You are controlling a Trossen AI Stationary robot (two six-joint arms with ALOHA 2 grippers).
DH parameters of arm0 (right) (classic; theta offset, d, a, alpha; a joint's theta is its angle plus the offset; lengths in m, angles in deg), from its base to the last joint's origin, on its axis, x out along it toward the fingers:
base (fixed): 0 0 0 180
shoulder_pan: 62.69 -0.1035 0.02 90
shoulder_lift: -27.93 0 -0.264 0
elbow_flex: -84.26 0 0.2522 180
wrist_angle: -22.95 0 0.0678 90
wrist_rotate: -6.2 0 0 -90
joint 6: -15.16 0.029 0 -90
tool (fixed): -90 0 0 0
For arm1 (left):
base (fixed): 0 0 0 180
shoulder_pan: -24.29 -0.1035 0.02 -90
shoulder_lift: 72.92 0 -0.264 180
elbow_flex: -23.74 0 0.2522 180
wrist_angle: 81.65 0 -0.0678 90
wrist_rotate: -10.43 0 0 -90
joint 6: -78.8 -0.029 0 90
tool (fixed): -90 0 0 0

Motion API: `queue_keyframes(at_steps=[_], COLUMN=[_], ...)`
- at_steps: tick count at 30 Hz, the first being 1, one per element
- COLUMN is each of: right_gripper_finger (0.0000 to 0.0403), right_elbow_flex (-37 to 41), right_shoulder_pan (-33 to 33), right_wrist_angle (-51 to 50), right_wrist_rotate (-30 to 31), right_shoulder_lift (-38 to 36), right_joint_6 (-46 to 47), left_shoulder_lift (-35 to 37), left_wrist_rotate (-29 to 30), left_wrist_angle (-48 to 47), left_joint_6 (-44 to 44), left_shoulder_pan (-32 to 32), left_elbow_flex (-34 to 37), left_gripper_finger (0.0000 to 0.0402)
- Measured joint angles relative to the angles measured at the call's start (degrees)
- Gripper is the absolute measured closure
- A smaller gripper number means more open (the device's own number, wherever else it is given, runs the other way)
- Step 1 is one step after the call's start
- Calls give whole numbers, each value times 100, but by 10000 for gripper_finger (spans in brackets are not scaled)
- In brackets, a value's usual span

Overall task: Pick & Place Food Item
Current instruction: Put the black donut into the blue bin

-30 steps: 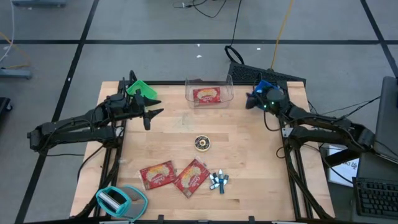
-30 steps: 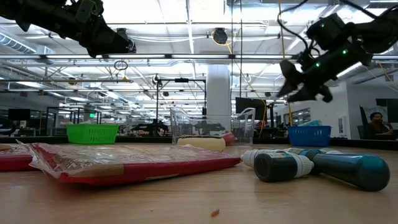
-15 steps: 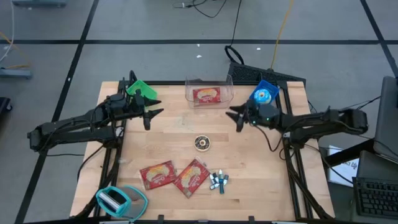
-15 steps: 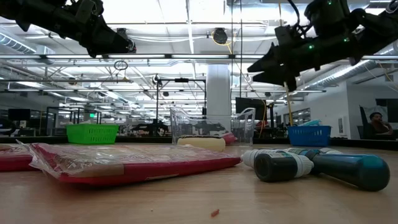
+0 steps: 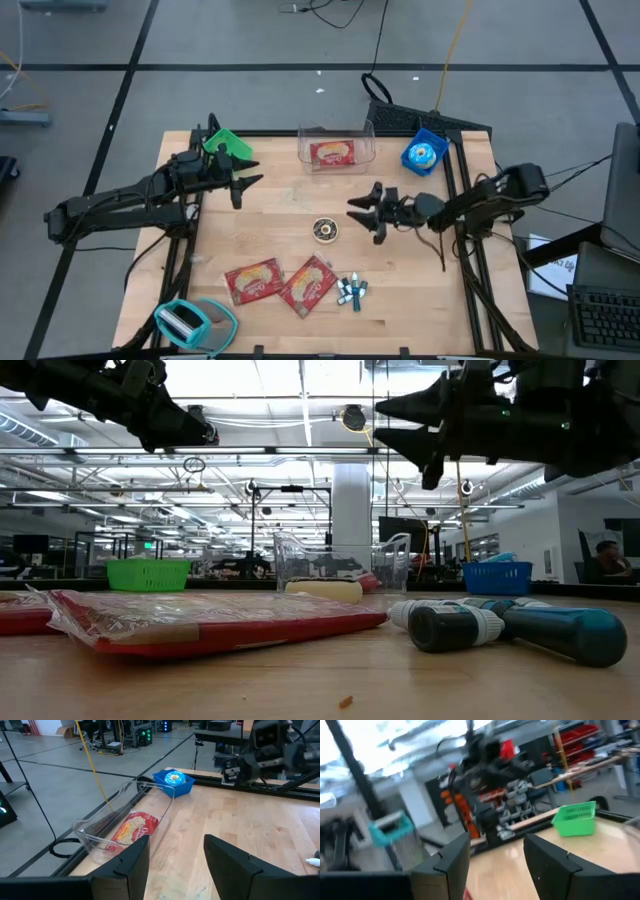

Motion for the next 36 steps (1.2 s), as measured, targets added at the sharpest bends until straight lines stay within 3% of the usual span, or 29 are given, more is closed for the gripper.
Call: queue_keyframes(at_steps=[4, 10, 14, 22, 36], right_gripper_finger=[226, 206, 191, 175, 179], right_elbow_flex=[-621, -2621, -3573, -4003, -4011], right_shoulder_pan=[-139, -164, -164, -145, 0], right_wrist_angle=[-1515, -6488, -8315, -8318, -8683], right_wrist_rotate=[339, 937, 1174, 885, 893], right_shoulder_lift=[72, 196, 765, 1646, 1838], right_joint_6=[2, 57, 103, -178, 3], left_shoulder_lift=[1, 1, 1, -1, -1], left_wrist_rotate=[1, 1, 1, -1, -1], left_wrist_angle=[-1, -1, -1, -1, -1], left_joint_6=[0, 0, 0, 0, 0], left_shoulder_pan=[0, 0, 0, 0, 0], left_elbow_flex=[0, 0, 0, -2, -2], left_gripper_finger=[215, 215, 215, 215, 215])
